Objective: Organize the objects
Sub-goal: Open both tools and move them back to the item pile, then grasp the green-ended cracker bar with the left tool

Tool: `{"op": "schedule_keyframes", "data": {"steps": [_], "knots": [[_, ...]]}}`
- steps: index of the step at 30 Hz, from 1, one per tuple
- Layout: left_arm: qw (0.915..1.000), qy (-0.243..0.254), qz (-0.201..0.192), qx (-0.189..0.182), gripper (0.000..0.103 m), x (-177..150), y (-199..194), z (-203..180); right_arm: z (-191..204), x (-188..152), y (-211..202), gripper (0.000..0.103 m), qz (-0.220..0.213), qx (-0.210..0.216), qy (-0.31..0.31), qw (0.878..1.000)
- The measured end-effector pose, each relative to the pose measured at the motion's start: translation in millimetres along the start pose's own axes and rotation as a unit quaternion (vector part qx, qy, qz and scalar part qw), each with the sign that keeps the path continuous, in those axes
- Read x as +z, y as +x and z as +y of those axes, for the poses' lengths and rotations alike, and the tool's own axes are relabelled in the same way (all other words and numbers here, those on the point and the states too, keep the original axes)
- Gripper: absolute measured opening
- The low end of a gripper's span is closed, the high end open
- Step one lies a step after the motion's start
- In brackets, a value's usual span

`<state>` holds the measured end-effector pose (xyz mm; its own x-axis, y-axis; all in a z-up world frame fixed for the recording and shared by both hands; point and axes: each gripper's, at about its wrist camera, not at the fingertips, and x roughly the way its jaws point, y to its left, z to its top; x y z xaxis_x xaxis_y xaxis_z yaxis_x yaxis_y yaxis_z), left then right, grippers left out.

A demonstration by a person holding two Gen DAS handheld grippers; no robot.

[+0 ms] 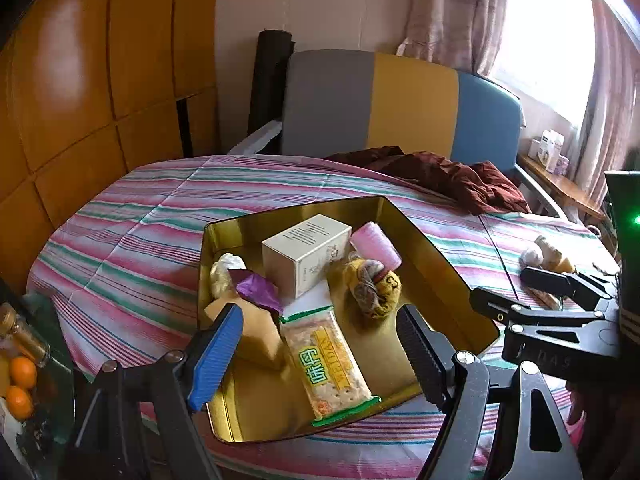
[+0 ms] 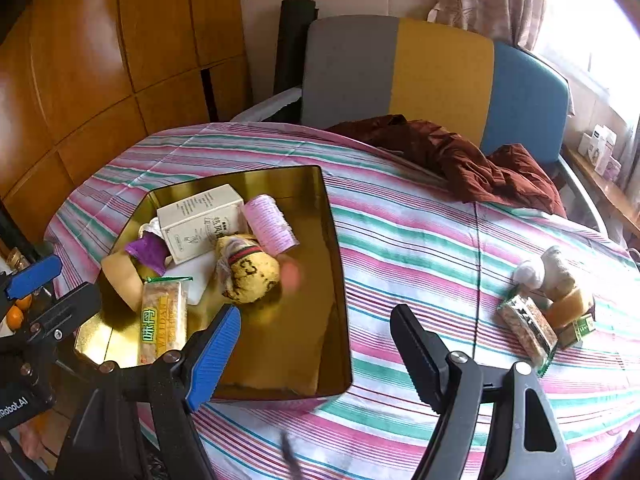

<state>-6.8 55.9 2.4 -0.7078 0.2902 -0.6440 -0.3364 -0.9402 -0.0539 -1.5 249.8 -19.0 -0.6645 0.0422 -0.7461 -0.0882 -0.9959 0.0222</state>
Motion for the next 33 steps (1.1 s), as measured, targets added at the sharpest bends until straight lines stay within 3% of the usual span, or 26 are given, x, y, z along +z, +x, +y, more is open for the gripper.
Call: {"op": "schedule_keyframes", "data": {"steps": [10, 17, 27, 33], "knots": [[0.9995, 0.021, 0.020, -0.013, 0.079, -7.6, 8.2, -16.5, -36.8, -14.5, 10.1, 0.079, 0.033, -0.014, 0.030, 0.999], [0.9986, 0.034, 0.035, -0.021, 0.079, -11.9, 16.4, -28.5, -87.2, -26.8, 18.2, 0.079, 0.065, -0.024, 0.085, 0.994], [0.9975, 0.045, 0.047, -0.025, 0.079, -14.4, 23.6, -37.1, -175.5, -11.0, 30.8, 0.079, 0.087, -0.114, 0.096, 0.985], [0.9970, 0.050, 0.054, -0.023, 0.079, -15.5, 26.7, -40.7, -222.8, -4.3, 59.5, 0.079, 0.106, -0.121, 0.108, 0.981]]}}
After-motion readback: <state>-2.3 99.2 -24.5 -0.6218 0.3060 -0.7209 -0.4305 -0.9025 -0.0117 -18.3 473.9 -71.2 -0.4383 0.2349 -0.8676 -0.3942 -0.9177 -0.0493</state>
